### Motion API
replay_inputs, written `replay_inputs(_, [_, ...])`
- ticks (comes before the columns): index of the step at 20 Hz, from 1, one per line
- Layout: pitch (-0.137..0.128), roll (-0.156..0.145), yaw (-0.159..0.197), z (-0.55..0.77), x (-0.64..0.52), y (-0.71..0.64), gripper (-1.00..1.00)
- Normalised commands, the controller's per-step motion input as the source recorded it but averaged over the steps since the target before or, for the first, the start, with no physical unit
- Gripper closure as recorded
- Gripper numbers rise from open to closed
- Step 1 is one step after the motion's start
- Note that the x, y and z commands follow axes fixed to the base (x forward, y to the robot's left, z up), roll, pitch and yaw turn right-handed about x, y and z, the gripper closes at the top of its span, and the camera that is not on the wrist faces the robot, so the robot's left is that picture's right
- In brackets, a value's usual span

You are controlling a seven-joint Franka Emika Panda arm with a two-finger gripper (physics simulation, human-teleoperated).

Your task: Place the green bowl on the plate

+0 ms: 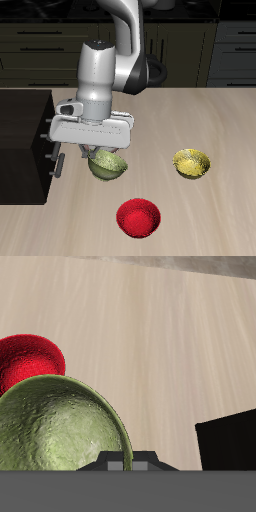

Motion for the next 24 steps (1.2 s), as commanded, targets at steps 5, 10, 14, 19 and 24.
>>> replay_inputs(5, [0.009,0.019,0.008,-0.01,-0.27,0.03,1.00])
replay_inputs(10, [0.006,-0.004,0.000,-0.05,-0.21,-0.04,1.00])
replay_inputs(14, [-0.004,0.005,0.017,0.01,-0.35,-0.02,1.00])
replay_inputs(19, [-0.001,0.001,0.019,-0.04,-0.26,0.04,1.00])
replay_inputs(24, [-0.012,0.025,0.039,0.02,-0.43,0.20,1.00])
